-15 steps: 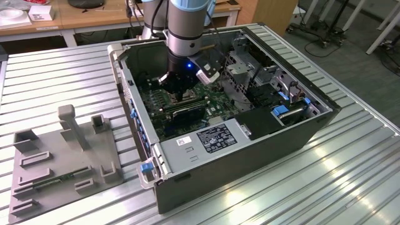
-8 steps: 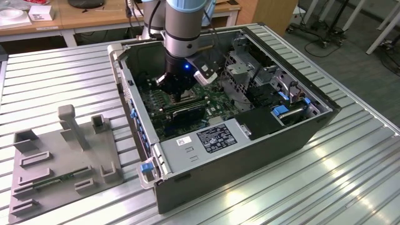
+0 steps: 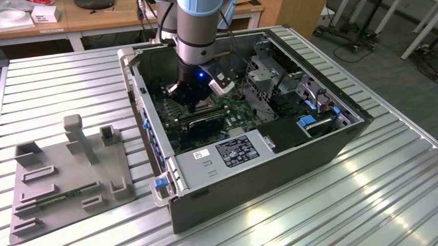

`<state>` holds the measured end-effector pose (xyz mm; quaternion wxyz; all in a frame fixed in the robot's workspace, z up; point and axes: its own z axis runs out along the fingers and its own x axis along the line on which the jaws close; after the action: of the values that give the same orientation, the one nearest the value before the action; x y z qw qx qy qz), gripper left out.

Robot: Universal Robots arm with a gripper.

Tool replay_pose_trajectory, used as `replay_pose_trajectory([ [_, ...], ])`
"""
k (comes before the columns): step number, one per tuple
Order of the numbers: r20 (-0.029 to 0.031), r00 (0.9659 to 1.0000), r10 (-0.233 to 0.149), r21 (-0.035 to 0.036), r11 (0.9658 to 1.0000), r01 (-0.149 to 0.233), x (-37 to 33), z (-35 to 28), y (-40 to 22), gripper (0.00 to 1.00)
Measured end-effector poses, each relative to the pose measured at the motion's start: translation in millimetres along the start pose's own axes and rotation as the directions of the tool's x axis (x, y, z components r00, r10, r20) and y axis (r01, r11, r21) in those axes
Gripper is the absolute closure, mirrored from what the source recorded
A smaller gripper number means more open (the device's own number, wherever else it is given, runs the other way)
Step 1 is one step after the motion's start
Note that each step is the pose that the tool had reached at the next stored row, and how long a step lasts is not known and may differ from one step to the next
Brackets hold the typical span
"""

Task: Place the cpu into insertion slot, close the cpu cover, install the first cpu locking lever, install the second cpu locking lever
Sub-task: 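Install the second cpu locking lever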

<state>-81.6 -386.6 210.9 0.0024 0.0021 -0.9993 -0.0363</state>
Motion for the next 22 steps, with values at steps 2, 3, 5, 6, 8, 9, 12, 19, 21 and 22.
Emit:
replay_pose_trajectory([
  [2, 0.0001, 1.0, 0.0, -0.0001, 1.0, 0.0, 0.6, 2.1, -0.1, 0.89],
  [3, 0.0002, 1.0, 0.0, -0.0001, 1.0, 0.0, 0.9, 3.3, -0.2, 0.89],
  [5, 0.0003, 1.0, 0.0, -0.0005, 1.0, 0.0, 1.4, 5.1, -0.3, 0.89],
  [6, 0.0003, 1.0, 0.0, -0.0011, 1.0, 0.0, 1.5, 5.6, -0.4, 0.89],
  [8, 0.0004, 1.0, 0.0, -0.0018, 1.0, 0.0, 1.7, 6.3, -0.2, 0.89],
  [9, 0.0003, 1.0, 0.0, -0.0021, 1.0, 0.0, 2.0, 6.6, 0.1, 0.89],
  [12, 0.0005, 1.0, 0.0, -0.0027, 1.0, 0.0, 2.6, 7.6, 1.2, 0.89],
  [19, 0.0003, 1.0, 0.0, -0.011, 0.9999, 0.0, 3.8, 10.3, 2.8, 0.89],
  [21, 0.0003, 1.0, 0.0, -0.0157, 0.9999, 0.0, 3.9, 11.2, 3.0, 0.89],
  [22, 0.0003, 1.0, 0.0, -0.0187, 0.9998, 0.0, 3.9, 11.7, 3.1, 0.89],
])
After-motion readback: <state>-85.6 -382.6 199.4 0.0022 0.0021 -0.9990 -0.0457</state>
